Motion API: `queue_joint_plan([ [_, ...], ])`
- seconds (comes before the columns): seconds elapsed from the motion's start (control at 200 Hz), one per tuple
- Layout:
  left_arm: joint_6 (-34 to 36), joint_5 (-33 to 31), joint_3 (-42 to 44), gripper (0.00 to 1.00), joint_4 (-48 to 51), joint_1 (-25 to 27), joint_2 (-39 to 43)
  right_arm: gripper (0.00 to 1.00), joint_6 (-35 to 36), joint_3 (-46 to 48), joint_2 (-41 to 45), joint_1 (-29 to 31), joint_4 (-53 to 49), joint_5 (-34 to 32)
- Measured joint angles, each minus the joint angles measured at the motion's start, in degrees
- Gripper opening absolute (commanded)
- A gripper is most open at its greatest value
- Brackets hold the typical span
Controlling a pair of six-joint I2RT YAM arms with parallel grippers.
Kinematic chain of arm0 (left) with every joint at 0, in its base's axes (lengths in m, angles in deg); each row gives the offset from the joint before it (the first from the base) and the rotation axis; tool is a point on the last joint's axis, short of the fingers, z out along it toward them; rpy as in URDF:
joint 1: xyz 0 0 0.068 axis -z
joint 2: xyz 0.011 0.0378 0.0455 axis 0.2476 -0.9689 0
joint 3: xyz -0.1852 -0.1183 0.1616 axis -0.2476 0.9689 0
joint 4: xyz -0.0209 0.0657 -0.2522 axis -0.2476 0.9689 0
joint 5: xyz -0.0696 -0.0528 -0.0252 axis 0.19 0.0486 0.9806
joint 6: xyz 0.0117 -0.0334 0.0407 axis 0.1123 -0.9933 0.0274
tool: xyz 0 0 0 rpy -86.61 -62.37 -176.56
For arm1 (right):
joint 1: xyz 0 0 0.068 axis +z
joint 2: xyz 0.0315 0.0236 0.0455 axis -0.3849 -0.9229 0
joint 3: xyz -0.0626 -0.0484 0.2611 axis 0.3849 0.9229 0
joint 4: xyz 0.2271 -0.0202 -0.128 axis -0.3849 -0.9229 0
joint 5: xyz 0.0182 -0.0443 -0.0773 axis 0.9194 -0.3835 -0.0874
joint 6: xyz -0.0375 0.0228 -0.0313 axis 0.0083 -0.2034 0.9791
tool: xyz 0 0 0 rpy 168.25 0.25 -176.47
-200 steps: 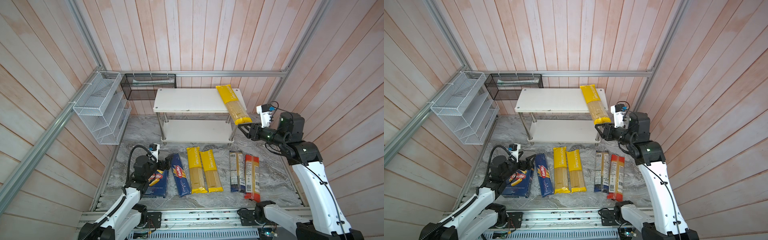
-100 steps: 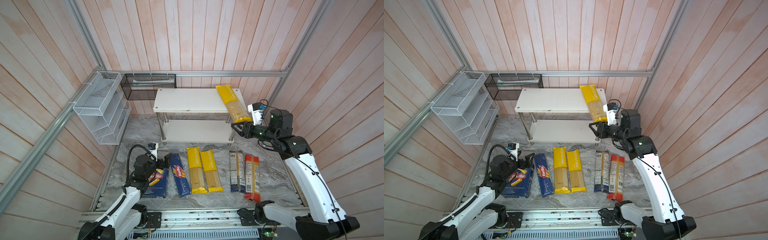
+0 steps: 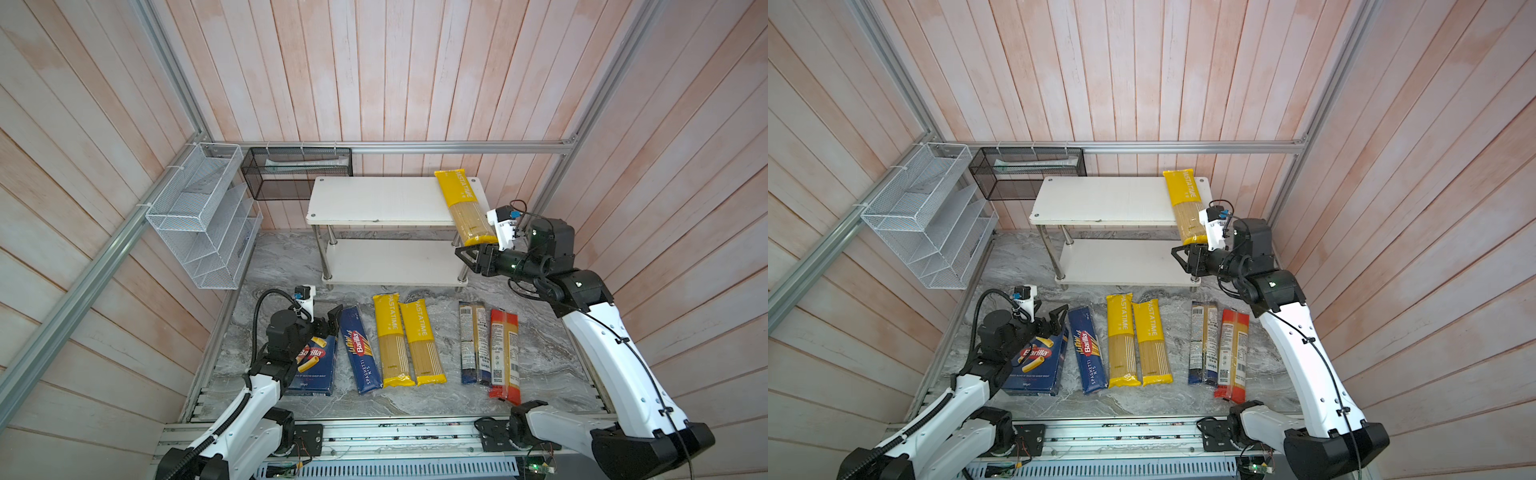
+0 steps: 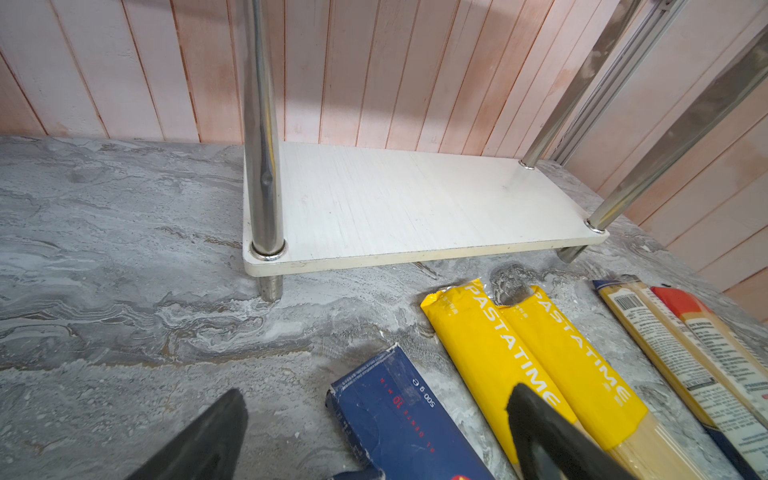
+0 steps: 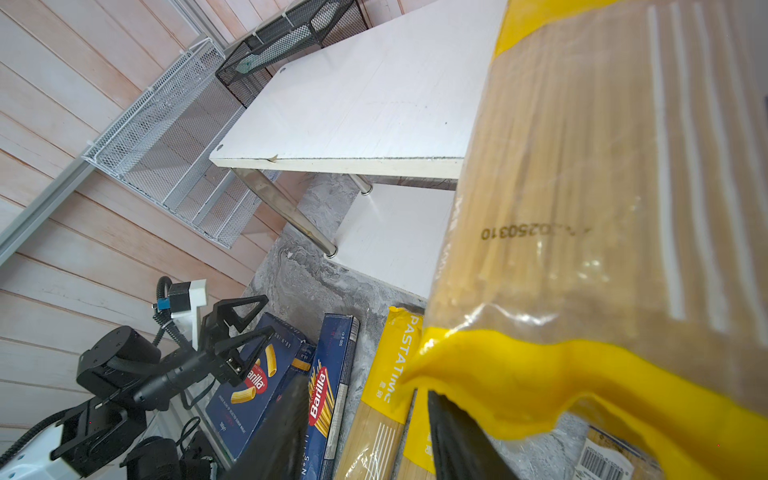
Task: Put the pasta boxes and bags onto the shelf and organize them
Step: 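Open the right gripper and draw it back from the shelf, then lower the right gripper over the second yellow PASTATIME bag on the table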
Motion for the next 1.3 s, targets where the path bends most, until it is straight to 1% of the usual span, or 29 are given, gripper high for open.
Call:
queue_joint_plan([
  [0.31, 0.0, 0.02, 0.0, 1.0, 0.0, 0.0, 0.0, 0.48, -0.15, -1.29, -3.8, 0.92, 0.42, -0.17],
  [0.5, -0.33, 0.52, 0.0, 1.0, -0.02, 0.0, -0.02, 0.48, 0.09, -4.98, -7.02, 1.03, -0.13, -0.17],
  [0.58, -1.2, 2.08, 0.0, 1.0, -0.13, -0.02, -0.26, 0.49, 0.11, -6.84, -7.69, 1.25, -0.7, -0.2],
  [0.73, -3.13, 7.69, -1.11, 1.0, 1.31, 0.0, -2.38, 0.49, 0.26, -8.66, -7.21, 2.75, -0.96, -0.52],
  [0.865, -3.87, 11.02, -4.0, 1.0, 4.28, 0.04, -2.21, 0.49, 0.2, -6.93, -4.37, 6.29, -0.15, -2.21],
  [1.045, -4.96, 10.73, -4.59, 0.99, 6.43, 0.09, 1.09, 0.49, -0.24, -0.44, 3.32, 14.1, 0.37, -5.29],
  [1.195, -6.43, 9.73, -4.57, 1.0, 6.69, 0.09, 3.5, 0.49, -1.75, 6.91, 10.4, 16.2, 0.94, -7.52],
  [1.3, -6.43, 9.07, -4.57, 1.0, 6.88, 0.09, 3.93, 0.49, -3.3, 13.77, 15.1, 17.18, 2.14, -8.76],
])
